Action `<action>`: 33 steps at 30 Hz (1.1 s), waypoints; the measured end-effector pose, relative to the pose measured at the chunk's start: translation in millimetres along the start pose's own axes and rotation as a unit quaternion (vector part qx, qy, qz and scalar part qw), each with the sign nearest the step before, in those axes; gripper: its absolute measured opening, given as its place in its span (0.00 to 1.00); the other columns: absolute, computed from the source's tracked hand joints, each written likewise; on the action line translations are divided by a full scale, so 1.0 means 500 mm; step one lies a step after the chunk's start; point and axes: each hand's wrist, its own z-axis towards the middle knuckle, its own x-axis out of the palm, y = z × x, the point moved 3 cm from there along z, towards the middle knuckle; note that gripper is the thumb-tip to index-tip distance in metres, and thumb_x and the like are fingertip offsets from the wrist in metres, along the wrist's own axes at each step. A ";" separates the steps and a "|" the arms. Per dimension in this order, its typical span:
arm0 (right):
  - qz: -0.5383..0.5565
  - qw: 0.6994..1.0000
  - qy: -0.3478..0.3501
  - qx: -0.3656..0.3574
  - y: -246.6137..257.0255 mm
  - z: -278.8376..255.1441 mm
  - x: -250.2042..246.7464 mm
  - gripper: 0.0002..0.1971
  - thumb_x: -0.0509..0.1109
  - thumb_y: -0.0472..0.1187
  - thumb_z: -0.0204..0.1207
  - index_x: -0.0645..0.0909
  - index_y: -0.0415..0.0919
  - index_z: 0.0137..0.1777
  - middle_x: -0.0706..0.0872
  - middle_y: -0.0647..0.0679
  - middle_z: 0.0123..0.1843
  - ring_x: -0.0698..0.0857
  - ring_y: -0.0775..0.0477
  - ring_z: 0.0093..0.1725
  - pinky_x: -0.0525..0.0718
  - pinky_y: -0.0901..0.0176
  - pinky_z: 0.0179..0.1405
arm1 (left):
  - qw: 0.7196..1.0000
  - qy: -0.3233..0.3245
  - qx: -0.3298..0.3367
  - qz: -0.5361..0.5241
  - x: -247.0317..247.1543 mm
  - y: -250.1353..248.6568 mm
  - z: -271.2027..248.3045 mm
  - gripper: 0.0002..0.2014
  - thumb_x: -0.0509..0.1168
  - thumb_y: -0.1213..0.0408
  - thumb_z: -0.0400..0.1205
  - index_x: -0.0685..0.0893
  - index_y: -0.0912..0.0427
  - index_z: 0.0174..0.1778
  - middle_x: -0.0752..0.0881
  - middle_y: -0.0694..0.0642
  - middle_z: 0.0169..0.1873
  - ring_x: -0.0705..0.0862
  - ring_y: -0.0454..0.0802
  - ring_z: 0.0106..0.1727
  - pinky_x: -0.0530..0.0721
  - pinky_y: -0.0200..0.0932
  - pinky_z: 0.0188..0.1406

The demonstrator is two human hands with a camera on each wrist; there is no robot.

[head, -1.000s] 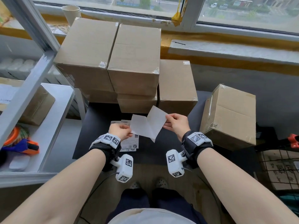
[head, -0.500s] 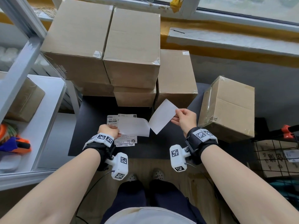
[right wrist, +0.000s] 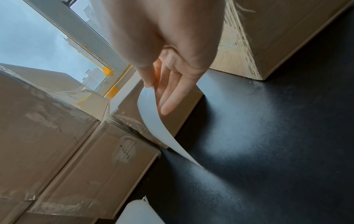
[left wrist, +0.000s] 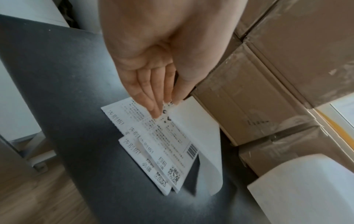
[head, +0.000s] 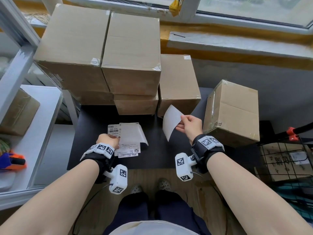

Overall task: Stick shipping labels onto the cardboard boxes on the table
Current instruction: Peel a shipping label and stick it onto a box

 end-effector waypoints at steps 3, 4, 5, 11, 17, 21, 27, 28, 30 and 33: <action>0.010 1.000 0.022 0.000 0.006 -0.014 0.005 0.13 0.63 0.39 0.83 0.80 0.32 0.61 0.85 0.38 0.54 0.88 0.44 0.50 0.89 0.60 0.42 | 0.993 -0.023 0.044 0.103 -0.013 -0.036 -0.041 0.12 0.66 0.68 0.77 0.86 0.63 0.55 0.88 0.64 0.54 0.85 0.64 0.56 0.80 0.44 0.54; 0.014 0.999 0.029 -0.002 0.009 -0.018 0.007 0.13 0.63 0.39 0.83 0.80 0.32 0.62 0.85 0.38 0.54 0.88 0.44 0.49 0.89 0.60 0.42 | 0.989 -0.019 0.078 0.120 -0.012 -0.054 -0.057 0.13 0.64 0.68 0.78 0.86 0.61 0.57 0.87 0.62 0.56 0.84 0.62 0.58 0.79 0.43 0.54; 0.019 0.999 0.036 -0.002 0.014 -0.023 0.009 0.14 0.63 0.39 0.83 0.80 0.31 0.62 0.85 0.38 0.54 0.88 0.44 0.49 0.90 0.59 0.44 | 0.985 -0.005 0.120 0.123 -0.007 -0.077 -0.075 0.13 0.63 0.68 0.78 0.87 0.58 0.57 0.87 0.60 0.56 0.85 0.60 0.58 0.78 0.42 0.55; 0.060 0.995 0.083 -0.020 0.067 -0.055 0.013 0.12 0.61 0.37 0.84 0.79 0.29 0.60 0.84 0.37 0.50 0.86 0.42 0.51 0.88 0.56 0.45 | 0.926 0.106 0.349 0.098 0.062 -0.237 -0.198 0.13 0.68 0.64 0.77 0.87 0.52 0.57 0.90 0.53 0.51 0.86 0.47 0.53 0.81 0.40 0.59; 0.082 0.989 0.106 -0.059 0.120 -0.085 -0.018 0.10 0.60 0.38 0.84 0.79 0.35 0.45 0.84 0.42 0.41 0.85 0.46 0.43 0.87 0.54 0.45 | 0.892 0.118 0.421 0.115 0.100 -0.326 -0.268 0.20 0.72 0.62 0.74 0.83 0.55 0.64 0.87 0.55 0.57 0.85 0.49 0.56 0.77 0.37 0.55; 0.100 0.987 0.105 -0.076 0.140 -0.101 -0.039 0.14 0.59 0.38 0.84 0.77 0.38 0.37 0.80 0.45 0.36 0.83 0.51 0.37 0.87 0.61 0.36 | 0.879 0.118 0.450 0.108 0.114 -0.353 -0.291 0.21 0.74 0.63 0.72 0.84 0.57 0.62 0.88 0.56 0.56 0.85 0.49 0.51 0.78 0.37 0.53; 0.103 0.984 0.097 -0.106 0.144 -0.123 -0.066 0.15 0.61 0.40 0.83 0.79 0.45 0.34 0.80 0.51 0.32 0.82 0.53 0.36 0.84 0.61 0.37 | 0.879 0.124 0.455 0.070 0.131 -0.377 -0.309 0.18 0.77 0.59 0.69 0.85 0.56 0.54 0.88 0.55 0.49 0.87 0.51 0.47 0.85 0.48 0.52; 0.106 0.983 0.098 -0.110 0.145 -0.124 -0.071 0.13 0.61 0.40 0.83 0.80 0.45 0.36 0.81 0.52 0.32 0.83 0.53 0.36 0.84 0.61 0.37 | 0.878 0.123 0.458 0.062 0.134 -0.382 -0.312 0.16 0.77 0.58 0.69 0.85 0.56 0.51 0.88 0.54 0.47 0.87 0.50 0.45 0.87 0.49 0.50; 0.110 0.982 0.102 -0.117 0.145 -0.124 -0.081 0.09 0.63 0.42 0.82 0.83 0.44 0.44 0.85 0.52 0.36 0.85 0.55 0.38 0.84 0.62 0.38 | 0.874 0.125 0.467 0.052 0.143 -0.391 -0.320 0.12 0.74 0.57 0.73 0.84 0.56 0.49 0.88 0.54 0.44 0.88 0.50 0.43 0.88 0.48 0.46; 0.109 0.980 0.103 -0.130 0.149 -0.114 -0.102 0.08 0.66 0.44 0.81 0.85 0.42 0.52 0.88 0.50 0.43 0.86 0.55 0.39 0.84 0.64 0.36 | 0.873 0.117 0.472 0.040 0.154 -0.409 -0.332 0.04 0.67 0.62 0.79 0.83 0.58 0.45 0.87 0.55 0.42 0.87 0.51 0.43 0.87 0.48 0.48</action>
